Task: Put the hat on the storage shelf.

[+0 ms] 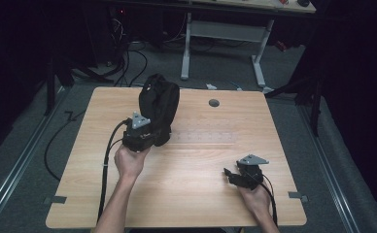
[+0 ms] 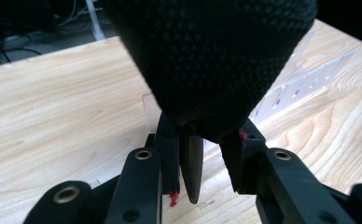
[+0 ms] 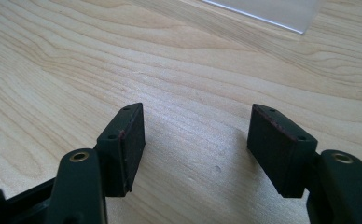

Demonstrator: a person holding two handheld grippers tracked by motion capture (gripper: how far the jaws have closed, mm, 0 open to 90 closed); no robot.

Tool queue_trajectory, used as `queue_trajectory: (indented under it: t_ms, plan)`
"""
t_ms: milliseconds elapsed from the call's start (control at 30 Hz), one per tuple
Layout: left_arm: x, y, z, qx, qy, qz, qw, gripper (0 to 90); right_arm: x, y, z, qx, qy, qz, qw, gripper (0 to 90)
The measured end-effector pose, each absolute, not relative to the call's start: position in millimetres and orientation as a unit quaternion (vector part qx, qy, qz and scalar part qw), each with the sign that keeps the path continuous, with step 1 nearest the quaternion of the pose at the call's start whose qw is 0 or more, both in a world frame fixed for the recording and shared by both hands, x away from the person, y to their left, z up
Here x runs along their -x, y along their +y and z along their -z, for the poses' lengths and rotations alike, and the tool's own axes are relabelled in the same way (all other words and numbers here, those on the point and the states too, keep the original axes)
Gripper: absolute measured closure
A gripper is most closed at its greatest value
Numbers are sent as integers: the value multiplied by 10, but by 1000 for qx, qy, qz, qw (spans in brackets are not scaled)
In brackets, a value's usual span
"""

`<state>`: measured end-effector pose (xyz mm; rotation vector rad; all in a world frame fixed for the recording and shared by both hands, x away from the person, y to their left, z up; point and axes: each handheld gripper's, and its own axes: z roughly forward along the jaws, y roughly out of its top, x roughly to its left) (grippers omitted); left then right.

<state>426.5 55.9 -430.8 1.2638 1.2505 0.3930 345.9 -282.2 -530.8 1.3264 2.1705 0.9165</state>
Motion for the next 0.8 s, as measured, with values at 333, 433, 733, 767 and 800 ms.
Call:
queue_trajectory:
  t_ms: [333, 433, 733, 767, 800]
  plan:
    - [-4288, 603, 4327, -538, 551, -152, 619, 573, -3458, -2822, 5308, -480, 783, -331, 216, 369]
    - [-4287, 619, 4323, -539, 550, -151, 619, 456, -3459, -2823, 5309, -479, 784, -331, 217, 369]
    - [-4224, 726, 4226, -527, 544, -130, 639, 275, -3460, -2824, 5309, -479, 784, -331, 217, 369]
    - [-4215, 734, 4220, -526, 544, -129, 641, 269, -3460, -2824, 5309, -479, 784, -331, 217, 368]
    - [-4203, 749, 4211, -525, 543, -128, 643, 265, -3460, -2823, 5309, -479, 784, -331, 217, 368]
